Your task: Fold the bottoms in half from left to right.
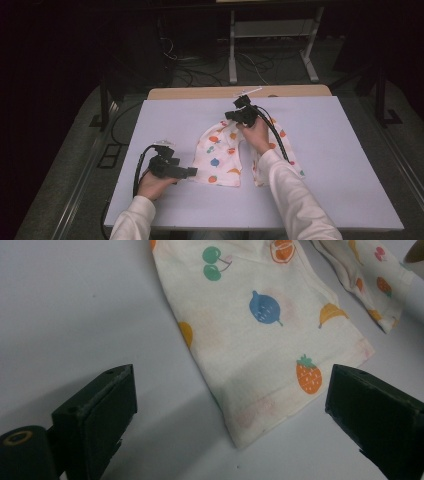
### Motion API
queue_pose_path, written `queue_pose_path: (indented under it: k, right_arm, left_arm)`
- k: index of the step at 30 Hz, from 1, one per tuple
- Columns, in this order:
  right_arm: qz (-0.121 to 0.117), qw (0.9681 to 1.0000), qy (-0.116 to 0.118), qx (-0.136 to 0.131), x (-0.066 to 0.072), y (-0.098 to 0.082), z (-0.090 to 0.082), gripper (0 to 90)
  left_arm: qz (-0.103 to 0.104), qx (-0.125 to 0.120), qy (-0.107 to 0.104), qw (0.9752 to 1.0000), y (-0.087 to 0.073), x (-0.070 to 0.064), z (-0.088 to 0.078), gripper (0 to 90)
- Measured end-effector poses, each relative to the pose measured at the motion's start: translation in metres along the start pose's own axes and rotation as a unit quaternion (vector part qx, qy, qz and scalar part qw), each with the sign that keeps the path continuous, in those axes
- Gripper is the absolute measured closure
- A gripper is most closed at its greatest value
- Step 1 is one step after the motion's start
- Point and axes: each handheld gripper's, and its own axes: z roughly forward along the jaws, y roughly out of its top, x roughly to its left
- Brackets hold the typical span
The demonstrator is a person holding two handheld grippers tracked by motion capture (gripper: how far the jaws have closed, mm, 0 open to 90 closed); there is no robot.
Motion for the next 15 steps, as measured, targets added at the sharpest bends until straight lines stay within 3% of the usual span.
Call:
queue_pose_path:
  k: [15]
  right_arm:
    - [-0.012, 0.9999, -0.005, 0.000, 0.0020, 0.0006, 0.0002, 88.2]
  left_arm:
    - [-0.016, 0.012, -0.044, 0.9988, -0.0103, 0.0105, -0.0010, 40.5]
